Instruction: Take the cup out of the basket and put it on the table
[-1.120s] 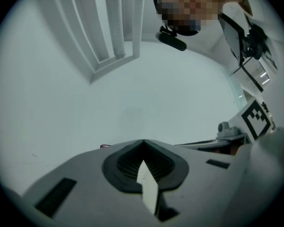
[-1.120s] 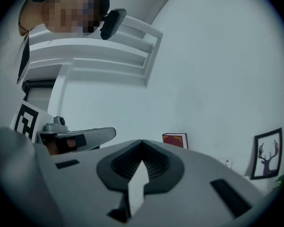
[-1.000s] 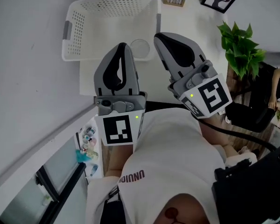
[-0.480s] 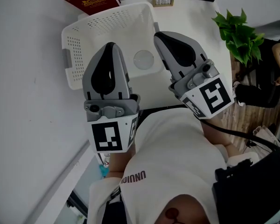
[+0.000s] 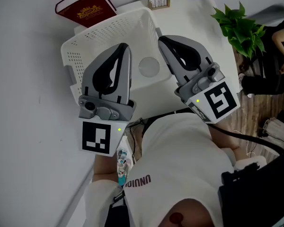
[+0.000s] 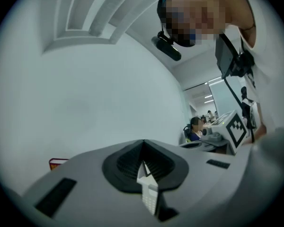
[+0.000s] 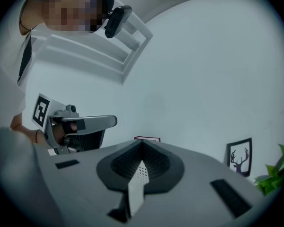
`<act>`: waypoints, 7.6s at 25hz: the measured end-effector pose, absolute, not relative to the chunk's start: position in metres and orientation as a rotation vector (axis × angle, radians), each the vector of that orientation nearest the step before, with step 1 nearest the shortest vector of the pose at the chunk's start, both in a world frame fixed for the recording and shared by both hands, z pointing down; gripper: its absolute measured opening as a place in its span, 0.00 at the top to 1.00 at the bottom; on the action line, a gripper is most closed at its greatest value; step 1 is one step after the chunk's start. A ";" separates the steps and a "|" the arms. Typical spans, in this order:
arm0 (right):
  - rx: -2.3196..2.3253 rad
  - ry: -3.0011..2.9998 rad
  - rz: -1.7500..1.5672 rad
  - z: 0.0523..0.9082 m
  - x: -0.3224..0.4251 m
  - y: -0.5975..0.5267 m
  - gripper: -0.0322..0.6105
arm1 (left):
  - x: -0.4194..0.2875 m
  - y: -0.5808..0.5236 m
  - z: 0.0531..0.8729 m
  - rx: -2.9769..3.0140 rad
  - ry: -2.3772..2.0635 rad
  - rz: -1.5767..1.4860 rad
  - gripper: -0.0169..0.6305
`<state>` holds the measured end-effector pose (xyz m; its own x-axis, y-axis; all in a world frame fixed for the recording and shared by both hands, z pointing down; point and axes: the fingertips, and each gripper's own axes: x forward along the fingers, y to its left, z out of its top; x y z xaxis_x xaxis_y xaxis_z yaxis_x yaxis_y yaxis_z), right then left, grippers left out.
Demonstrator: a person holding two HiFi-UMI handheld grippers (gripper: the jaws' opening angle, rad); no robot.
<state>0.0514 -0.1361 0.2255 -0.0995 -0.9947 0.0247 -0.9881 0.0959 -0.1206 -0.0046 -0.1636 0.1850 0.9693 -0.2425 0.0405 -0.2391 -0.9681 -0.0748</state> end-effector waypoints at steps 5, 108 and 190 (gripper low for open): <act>-2.095 2.287 -0.163 0.229 0.051 -0.141 0.92 | 0.002 -0.180 0.179 -3.115 0.149 0.019 0.96; -2.336 2.098 -0.356 0.278 0.096 -0.144 0.92 | -0.045 -0.138 0.497 -2.469 -1.209 -1.093 0.91; -2.041 2.275 -0.152 0.231 0.046 -0.130 0.92 | -0.038 -0.239 0.306 -2.853 0.147 -0.757 0.91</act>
<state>0.0459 -0.1298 0.2306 -0.1086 -0.9941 0.0056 -0.9860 0.1070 -0.1276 -0.0384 -0.2390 0.3057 0.8650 -0.1422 0.4813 -0.0476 -0.9779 -0.2035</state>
